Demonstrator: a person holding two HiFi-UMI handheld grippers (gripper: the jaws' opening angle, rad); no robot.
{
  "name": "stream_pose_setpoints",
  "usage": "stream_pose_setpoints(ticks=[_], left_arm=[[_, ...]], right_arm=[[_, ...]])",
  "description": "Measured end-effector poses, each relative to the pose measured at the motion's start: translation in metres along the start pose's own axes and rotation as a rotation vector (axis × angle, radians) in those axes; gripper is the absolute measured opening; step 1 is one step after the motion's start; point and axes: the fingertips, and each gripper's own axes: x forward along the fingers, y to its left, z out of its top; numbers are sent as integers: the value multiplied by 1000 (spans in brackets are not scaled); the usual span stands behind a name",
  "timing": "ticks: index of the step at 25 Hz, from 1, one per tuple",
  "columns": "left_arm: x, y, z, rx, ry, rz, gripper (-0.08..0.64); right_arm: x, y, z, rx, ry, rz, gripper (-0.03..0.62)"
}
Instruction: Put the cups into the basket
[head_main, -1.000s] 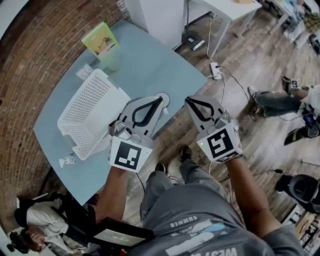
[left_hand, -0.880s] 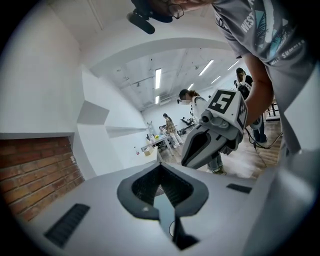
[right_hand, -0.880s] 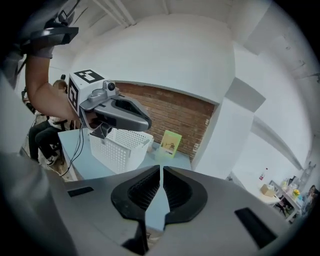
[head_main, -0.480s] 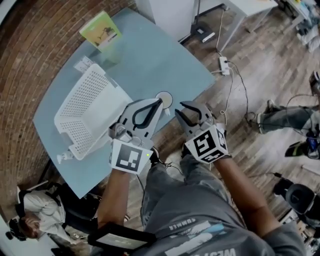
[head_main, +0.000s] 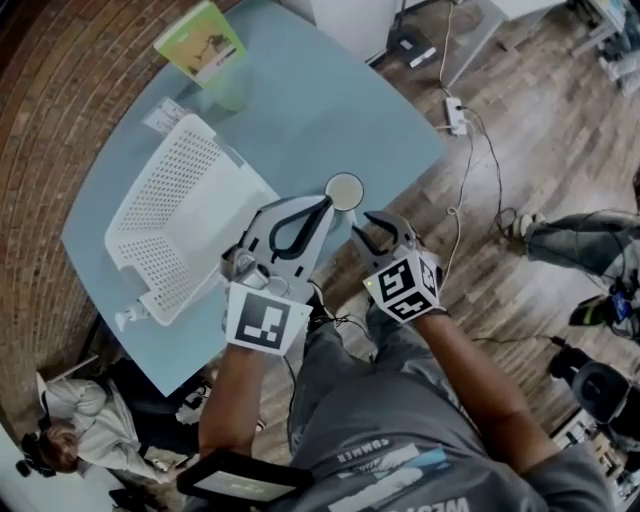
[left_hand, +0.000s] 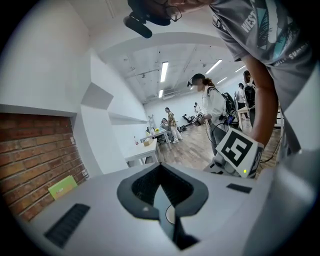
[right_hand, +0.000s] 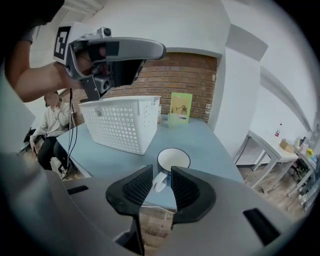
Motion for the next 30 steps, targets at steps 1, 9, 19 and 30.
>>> stream_pose_setpoints(ticks=[1,9,19,30], left_arm=[[-1,0,-2,-3,-1,-1,0],[-5,-1,-16,8,25,-7,0],[-1,-8,-15,-24,-20,-12,0],[-7,-4,-17,-10,8,-8,0]], right_arm=[[4,2,-4,8,8,-1,104],[34,7,-24,32,64,-26,129],[58,-1,-40,46,126,-54,129],[63,-4,-45,85,108,-61,80]])
